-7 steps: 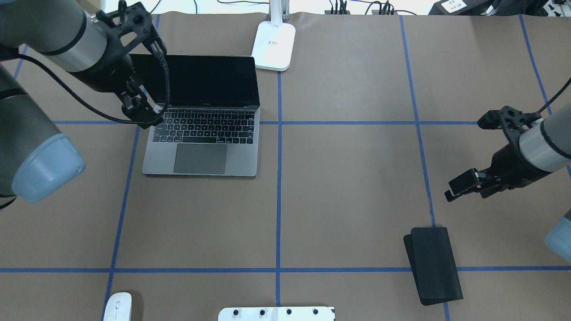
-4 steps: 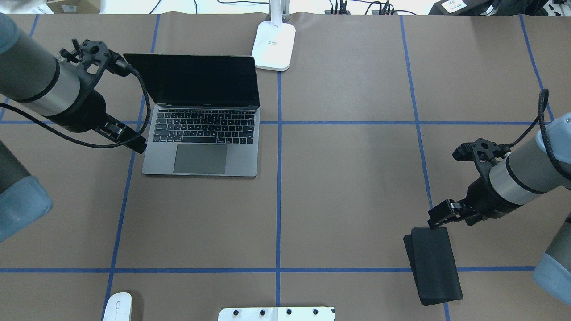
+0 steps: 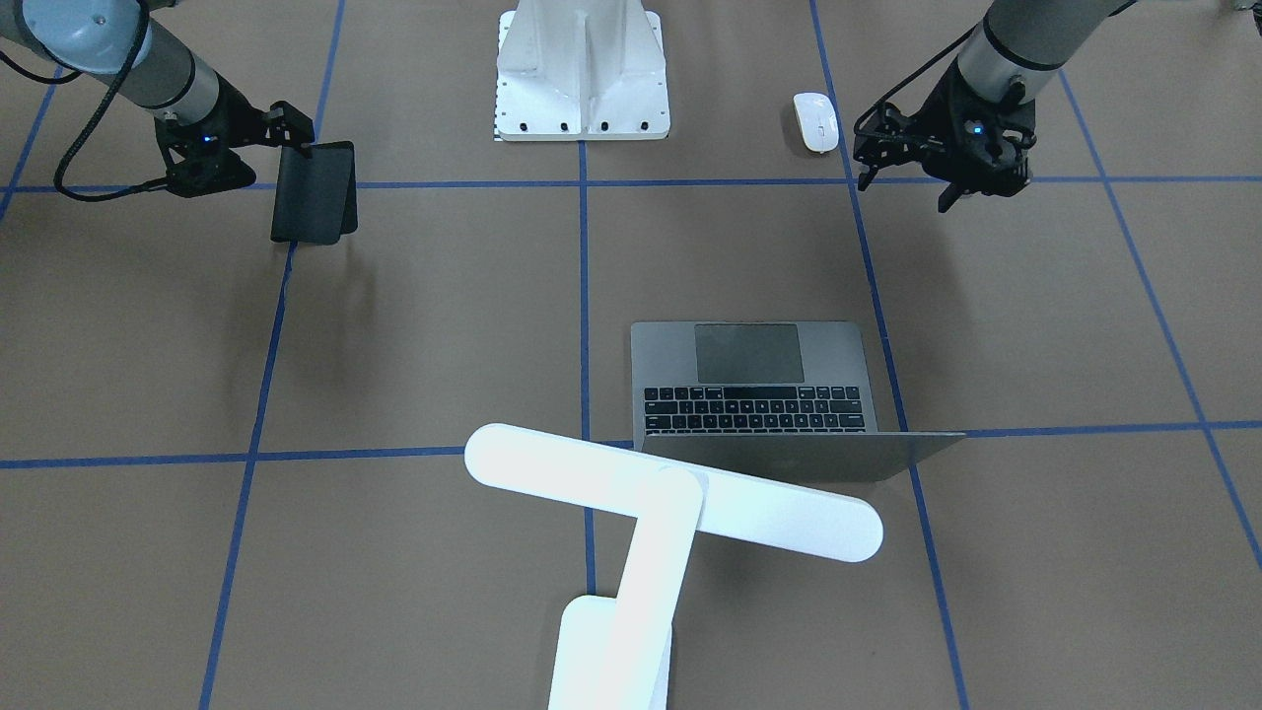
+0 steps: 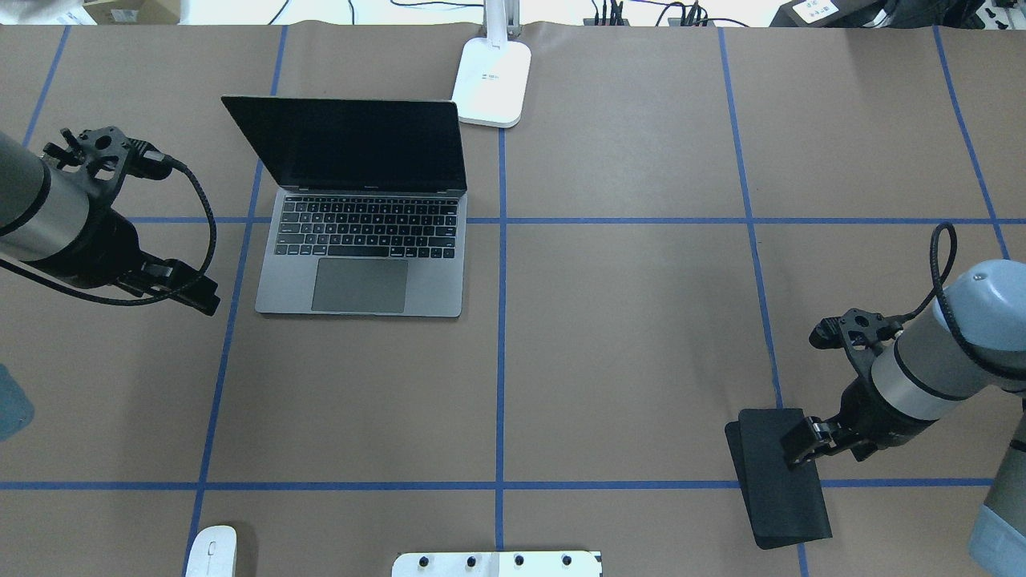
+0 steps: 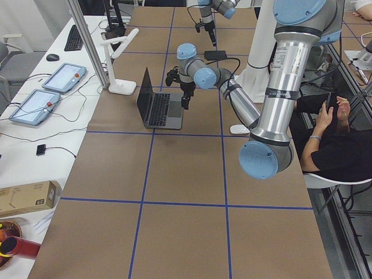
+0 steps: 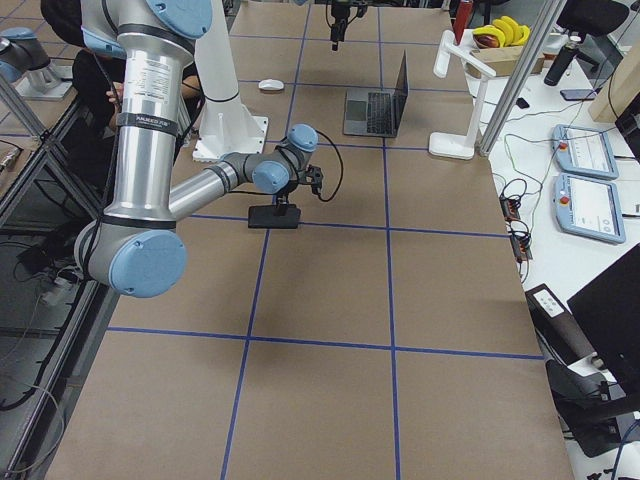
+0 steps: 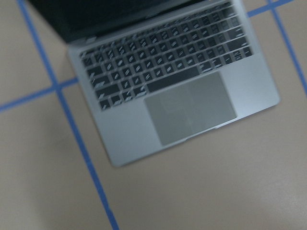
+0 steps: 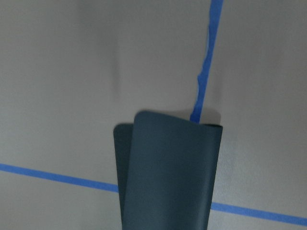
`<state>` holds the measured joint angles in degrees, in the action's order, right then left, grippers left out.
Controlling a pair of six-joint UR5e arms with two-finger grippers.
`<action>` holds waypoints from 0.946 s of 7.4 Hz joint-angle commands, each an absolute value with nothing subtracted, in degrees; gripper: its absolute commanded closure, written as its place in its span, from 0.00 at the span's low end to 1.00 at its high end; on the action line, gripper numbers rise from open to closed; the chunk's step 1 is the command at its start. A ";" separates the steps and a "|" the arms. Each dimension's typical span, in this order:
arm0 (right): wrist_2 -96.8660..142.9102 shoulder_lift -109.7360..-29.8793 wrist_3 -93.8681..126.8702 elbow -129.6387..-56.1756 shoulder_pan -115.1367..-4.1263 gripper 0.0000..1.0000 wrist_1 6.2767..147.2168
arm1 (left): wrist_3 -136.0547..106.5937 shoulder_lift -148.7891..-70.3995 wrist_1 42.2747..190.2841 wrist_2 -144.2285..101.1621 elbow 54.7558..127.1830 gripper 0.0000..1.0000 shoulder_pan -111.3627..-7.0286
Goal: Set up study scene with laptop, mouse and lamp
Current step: 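Release the laptop with the left gripper while the right gripper lowers to the pad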
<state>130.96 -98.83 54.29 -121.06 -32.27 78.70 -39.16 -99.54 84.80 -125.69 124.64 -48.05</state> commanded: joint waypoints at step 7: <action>137.37 -100.81 54.93 -111.18 -30.23 0.01 60.03 | -38.32 -98.61 85.78 -125.33 125.86 0.01 -47.37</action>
